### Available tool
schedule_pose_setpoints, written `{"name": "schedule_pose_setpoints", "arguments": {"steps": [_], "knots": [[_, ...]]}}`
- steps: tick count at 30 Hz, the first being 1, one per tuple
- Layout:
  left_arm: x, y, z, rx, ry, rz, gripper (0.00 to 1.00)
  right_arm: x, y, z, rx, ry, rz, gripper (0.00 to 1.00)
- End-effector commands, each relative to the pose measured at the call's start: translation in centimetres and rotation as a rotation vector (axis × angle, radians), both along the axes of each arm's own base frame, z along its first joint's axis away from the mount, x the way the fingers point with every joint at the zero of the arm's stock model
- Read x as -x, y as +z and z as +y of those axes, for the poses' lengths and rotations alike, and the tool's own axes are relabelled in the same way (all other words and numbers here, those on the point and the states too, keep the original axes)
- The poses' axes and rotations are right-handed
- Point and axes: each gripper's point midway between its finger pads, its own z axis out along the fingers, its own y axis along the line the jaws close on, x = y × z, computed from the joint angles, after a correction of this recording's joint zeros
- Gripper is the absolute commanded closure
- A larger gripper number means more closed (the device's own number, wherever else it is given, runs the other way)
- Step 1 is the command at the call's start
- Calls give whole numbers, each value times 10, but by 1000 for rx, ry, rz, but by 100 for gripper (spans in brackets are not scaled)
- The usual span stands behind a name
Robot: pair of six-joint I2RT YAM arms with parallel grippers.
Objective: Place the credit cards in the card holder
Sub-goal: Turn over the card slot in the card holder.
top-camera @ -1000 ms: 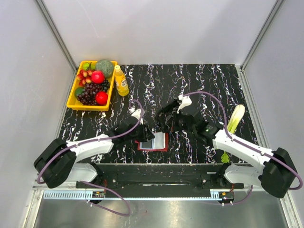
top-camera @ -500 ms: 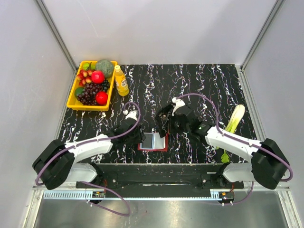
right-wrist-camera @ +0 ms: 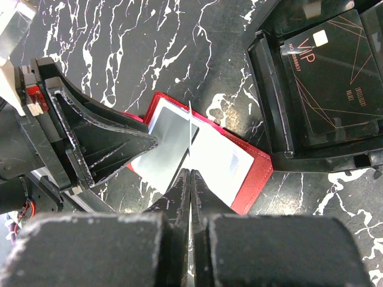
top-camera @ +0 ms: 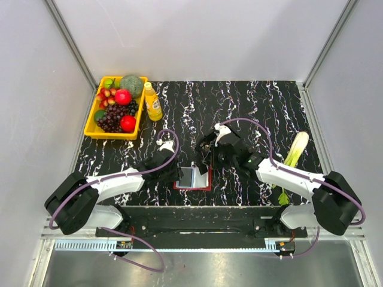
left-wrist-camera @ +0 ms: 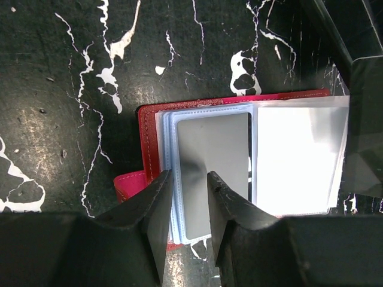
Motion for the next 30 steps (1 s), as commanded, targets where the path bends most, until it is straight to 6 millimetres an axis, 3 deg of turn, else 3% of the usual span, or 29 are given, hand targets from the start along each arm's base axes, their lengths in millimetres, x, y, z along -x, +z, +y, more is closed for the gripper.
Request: {"name": "schedule_pose_setpoints", "arguments": {"steps": [1, 8, 11, 17, 21, 30], "knots": [[-8, 17, -15, 63, -32, -45, 67, -1, 1, 7, -21, 10, -9, 100], [-10, 15, -24, 82, -54, -35, 69, 0, 0, 7, -22, 11, -3, 100], [-7, 15, -28, 104, -64, -28, 78, 0, -1, 7, -21, 9, -2, 100], [-10, 38, -33, 163, -75, -78, 78, -2, -6, 1, 4, -13, -4, 100], [-10, 55, -43, 215, -115, -110, 76, -6, 2, -8, 23, -51, -41, 100], [-3, 58, -66, 282, -189, -85, 79, -8, 20, -23, 23, -107, -85, 100]]}}
